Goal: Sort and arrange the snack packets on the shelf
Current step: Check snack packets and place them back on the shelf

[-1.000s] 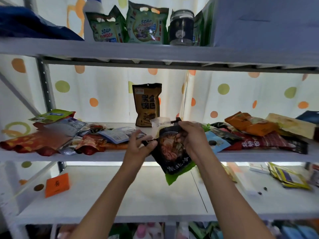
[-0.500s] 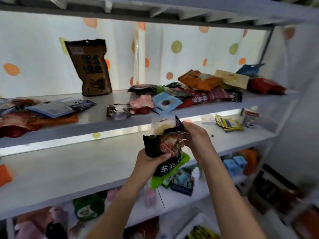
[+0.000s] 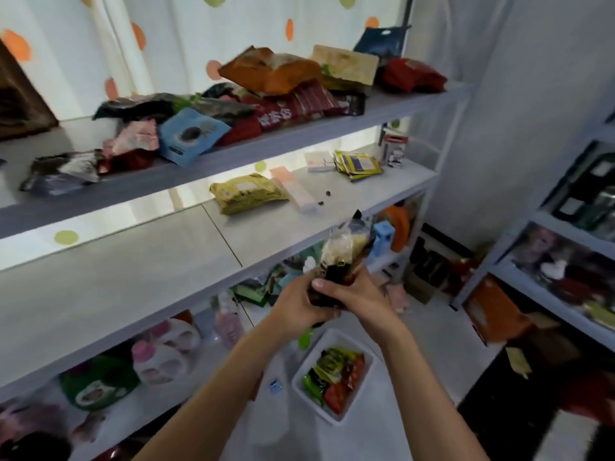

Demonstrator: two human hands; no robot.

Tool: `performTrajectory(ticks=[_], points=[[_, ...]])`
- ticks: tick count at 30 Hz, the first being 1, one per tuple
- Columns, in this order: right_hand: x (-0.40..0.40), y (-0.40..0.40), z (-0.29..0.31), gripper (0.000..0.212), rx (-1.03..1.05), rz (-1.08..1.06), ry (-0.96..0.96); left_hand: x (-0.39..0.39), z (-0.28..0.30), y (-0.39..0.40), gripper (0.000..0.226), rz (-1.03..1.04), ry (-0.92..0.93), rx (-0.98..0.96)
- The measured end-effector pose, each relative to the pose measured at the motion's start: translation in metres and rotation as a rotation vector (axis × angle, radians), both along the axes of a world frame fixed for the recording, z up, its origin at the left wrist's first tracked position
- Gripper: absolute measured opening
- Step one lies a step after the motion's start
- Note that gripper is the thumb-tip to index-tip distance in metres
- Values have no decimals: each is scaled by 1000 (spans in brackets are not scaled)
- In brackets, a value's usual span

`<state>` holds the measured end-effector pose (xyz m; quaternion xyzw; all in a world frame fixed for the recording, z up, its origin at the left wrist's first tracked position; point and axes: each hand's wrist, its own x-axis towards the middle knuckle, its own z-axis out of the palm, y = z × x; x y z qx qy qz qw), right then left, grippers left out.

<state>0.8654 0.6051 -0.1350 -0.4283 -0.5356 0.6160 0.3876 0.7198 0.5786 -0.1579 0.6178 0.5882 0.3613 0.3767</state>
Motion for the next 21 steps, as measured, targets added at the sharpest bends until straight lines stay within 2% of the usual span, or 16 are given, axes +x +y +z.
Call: performTrajectory(ticks=[2, 5, 8, 10, 11, 12, 15, 17, 21], points=[[20, 6, -15, 64, -37, -130, 4, 16, -10, 6, 50, -118, 10, -33], [61, 16, -33, 50, -116, -234, 128, 43, -12, 19, 53, -240, -50, -144], [94, 22, -45, 46, -210, -286, 294, 63, -14, 38, 40, -78, -51, -130], [110, 27, -53, 34, -251, -303, 364, 75, -17, 54, 64, 50, 58, -112], [116, 29, -55, 30, -255, -291, 382, 79, -21, 62, 76, 67, 80, -140], [121, 31, -57, 31, -246, -268, 396, 84, -21, 68, 79, 48, 67, -180], [135, 41, -63, 51, -230, -221, 407, 97, -26, 86, 53, -68, -10, -246], [143, 49, -70, 53, -259, -212, 419, 100, -29, 94, 46, -109, -15, -254], [148, 71, -95, 21, -339, -229, 436, 104, -38, 114, 47, -151, -83, -311]])
